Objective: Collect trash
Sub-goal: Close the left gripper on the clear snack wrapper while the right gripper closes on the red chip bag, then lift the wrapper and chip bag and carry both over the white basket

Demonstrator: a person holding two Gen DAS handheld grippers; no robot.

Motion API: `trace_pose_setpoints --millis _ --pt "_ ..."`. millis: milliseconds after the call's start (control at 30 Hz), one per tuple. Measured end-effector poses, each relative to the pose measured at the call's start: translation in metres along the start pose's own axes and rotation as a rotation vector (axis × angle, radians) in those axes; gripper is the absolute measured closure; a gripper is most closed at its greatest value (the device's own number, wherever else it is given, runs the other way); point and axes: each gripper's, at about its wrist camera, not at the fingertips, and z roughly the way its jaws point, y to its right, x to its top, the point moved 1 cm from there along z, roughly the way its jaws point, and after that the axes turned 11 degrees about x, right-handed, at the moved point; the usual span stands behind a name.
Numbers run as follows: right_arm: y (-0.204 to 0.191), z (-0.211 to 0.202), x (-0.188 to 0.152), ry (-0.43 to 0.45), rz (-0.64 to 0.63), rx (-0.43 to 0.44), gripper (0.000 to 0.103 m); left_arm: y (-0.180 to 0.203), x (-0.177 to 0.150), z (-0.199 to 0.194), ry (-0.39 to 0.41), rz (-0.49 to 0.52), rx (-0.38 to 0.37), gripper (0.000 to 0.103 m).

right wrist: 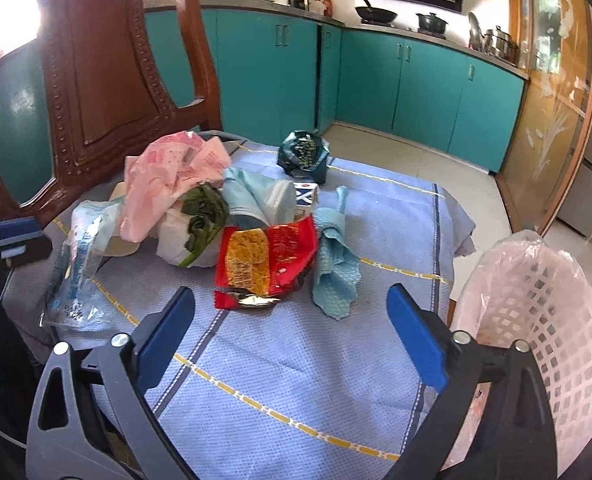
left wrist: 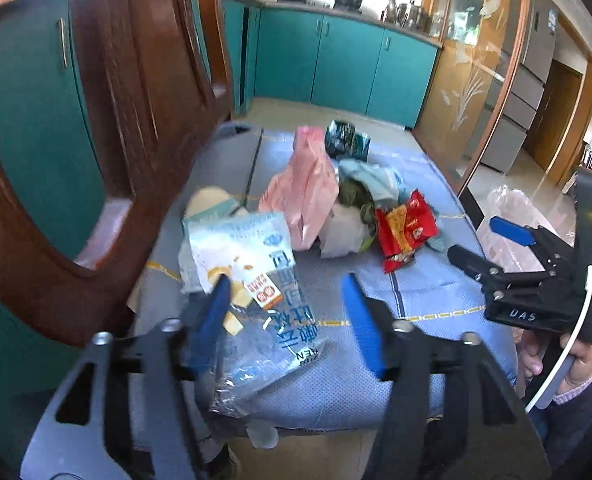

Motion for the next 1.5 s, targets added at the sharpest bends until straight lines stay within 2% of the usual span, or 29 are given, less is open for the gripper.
trace_pose_setpoints --millis 200,433,500,633,700,767,800,867,900,933,967,1033,1100,1200,1267,1500 --pt "0.017 0.013 0.002 -0.029 0.066 -0.048 0.006 0.008 -0.006 0.023 -0.075 0.019 0.046 0.026" --pt "0.013 0.035 0.011 -0.043 0.059 -0.031 0.007 0.002 -0.01 0.035 -0.112 0.008 0.079 0.025" --pt "0.009 0.041 0.015 -0.051 0.048 -0.035 0.023 0.001 -0.011 0.036 -0.114 0.005 0.082 0.025" --pt "0.001 0.063 0.019 -0.1 0.034 -0.035 0.039 0.0 -0.011 0.038 -0.11 0.01 0.095 0.025" --pt "-0.002 0.074 0.018 -0.131 0.027 -0.037 0.057 0.0 -0.012 0.04 -0.111 0.012 0.095 0.025" --pt "-0.005 0.08 0.016 -0.154 0.024 -0.03 0.071 0.0 -0.013 0.041 -0.113 0.017 0.092 0.028" --pt "-0.006 0.082 0.015 -0.159 0.019 -0.032 0.073 0.0 -0.013 0.04 -0.113 0.019 0.09 0.034" --pt "-0.009 0.082 0.015 -0.156 0.006 -0.037 0.074 0.001 -0.016 0.041 -0.119 0.025 0.082 0.046" --pt "-0.01 0.079 0.014 -0.149 0.001 -0.037 0.075 0.001 -0.017 0.042 -0.123 0.023 0.077 0.059" --pt "-0.01 0.077 0.014 -0.144 0.001 -0.035 0.075 0.001 -0.018 0.043 -0.127 0.023 0.064 0.066" --pt "-0.01 0.075 0.014 -0.139 0.002 -0.031 0.077 0.002 -0.018 0.043 -0.123 0.026 0.064 0.066" --pt "-0.01 0.069 0.013 -0.131 0.007 -0.029 0.077 0.006 -0.02 0.042 -0.107 0.046 0.077 0.081" --pt "-0.009 0.064 0.012 -0.124 0.008 -0.028 0.077 0.007 -0.021 0.04 -0.093 0.052 0.076 0.087" --pt "-0.01 0.056 0.012 -0.105 0.0 -0.031 0.078 0.005 -0.022 0.032 -0.063 0.045 0.075 0.091" --pt "-0.01 0.05 0.012 -0.091 -0.004 -0.031 0.083 0.004 -0.02 0.024 -0.039 0.043 0.07 0.091" --pt "-0.009 0.025 0.013 -0.03 -0.004 -0.028 0.09 0.004 -0.013 -0.013 0.092 0.047 0.066 0.092"
